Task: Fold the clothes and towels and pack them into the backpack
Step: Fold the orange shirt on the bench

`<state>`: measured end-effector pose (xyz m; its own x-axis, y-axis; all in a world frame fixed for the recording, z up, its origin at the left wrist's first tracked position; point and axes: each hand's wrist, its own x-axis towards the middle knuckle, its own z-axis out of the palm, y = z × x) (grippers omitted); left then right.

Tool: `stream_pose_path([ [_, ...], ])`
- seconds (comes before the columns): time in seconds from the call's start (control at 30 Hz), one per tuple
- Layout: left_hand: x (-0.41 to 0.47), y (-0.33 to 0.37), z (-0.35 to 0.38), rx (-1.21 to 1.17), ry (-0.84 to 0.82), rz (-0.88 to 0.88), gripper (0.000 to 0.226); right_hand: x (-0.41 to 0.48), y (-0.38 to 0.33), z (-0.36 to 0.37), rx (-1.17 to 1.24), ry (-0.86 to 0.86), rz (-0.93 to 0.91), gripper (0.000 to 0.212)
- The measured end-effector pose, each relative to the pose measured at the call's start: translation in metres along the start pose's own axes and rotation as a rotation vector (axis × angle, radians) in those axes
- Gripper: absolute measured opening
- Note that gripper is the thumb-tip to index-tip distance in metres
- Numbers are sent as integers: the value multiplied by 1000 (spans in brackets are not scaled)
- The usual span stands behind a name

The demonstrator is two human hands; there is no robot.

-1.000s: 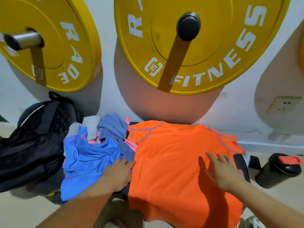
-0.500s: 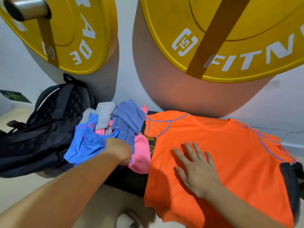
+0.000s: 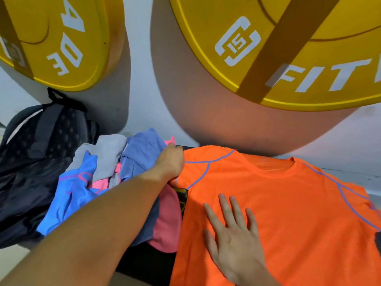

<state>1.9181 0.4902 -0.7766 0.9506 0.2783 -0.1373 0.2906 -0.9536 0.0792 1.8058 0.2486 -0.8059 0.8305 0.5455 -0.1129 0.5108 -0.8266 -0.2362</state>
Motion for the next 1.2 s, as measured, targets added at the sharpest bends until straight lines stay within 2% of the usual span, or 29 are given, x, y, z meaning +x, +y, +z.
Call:
stream_pose_path([
  [0.1, 9, 0, -5, 15, -18, -69, 21, 12, -4, -11, 36, -22, 36, 60],
  [0.2, 12, -2, -13, -1, 3, -74, 21, 40, -4, -28, 21, 50, 62, 57],
  [0.3, 14, -5, -21, -184, 62, -95, 8, 68, 2, -38, 134, -8, 7, 64],
  [0.37, 15, -4, -25, -351, 97, -100, 14, 81, 0, -42, 229, -46, 16, 68],
  [0.43, 13, -2, -27, -418, 133, -51, 14, 100, -3, -41, 266, 9, 26, 64],
  [0.47, 12, 0, -28, -414, 151, -7, 13, 111, -6, -42, 365, 33, 53, 62],
  [0.53, 7, 3, -30, -442, 186, 90, 12, 132, -13, -52, 855, 13, 178, 47],
  [0.6, 1, 11, -29, -531, 175, 154, 15, 146, -18, -68, 1391, -132, 401, 18],
  [0.63, -3, 16, -27, -572, 134, 165, 21, 151, -18, -75, 1518, -225, 473, 17],
  [0.7, -12, 29, -26, -678, 8, 168, 43, 158, -15, -84, 1513, -332, 497, 19],
  [0.8, -21, 40, -29, -700, -113, 175, 80, 168, -11, -85, 1386, -276, 478, 10],
  [0.87, -27, 42, -30, -613, -136, 164, 92, 169, -9, -81, 1331, -246, 443, 14],
  [1.03, -41, 34, -11, -197, 97, 246, 87, 171, -6, -67, 1311, -115, 405, 30],
  [1.13, -40, 28, -7, -353, 70, 87, 80, 172, -5, -62, 1264, -89, 404, 31],
  [1.2, -38, 26, -9, -487, 79, -36, 67, 170, -10, -65, 1252, -188, 391, 20],
])
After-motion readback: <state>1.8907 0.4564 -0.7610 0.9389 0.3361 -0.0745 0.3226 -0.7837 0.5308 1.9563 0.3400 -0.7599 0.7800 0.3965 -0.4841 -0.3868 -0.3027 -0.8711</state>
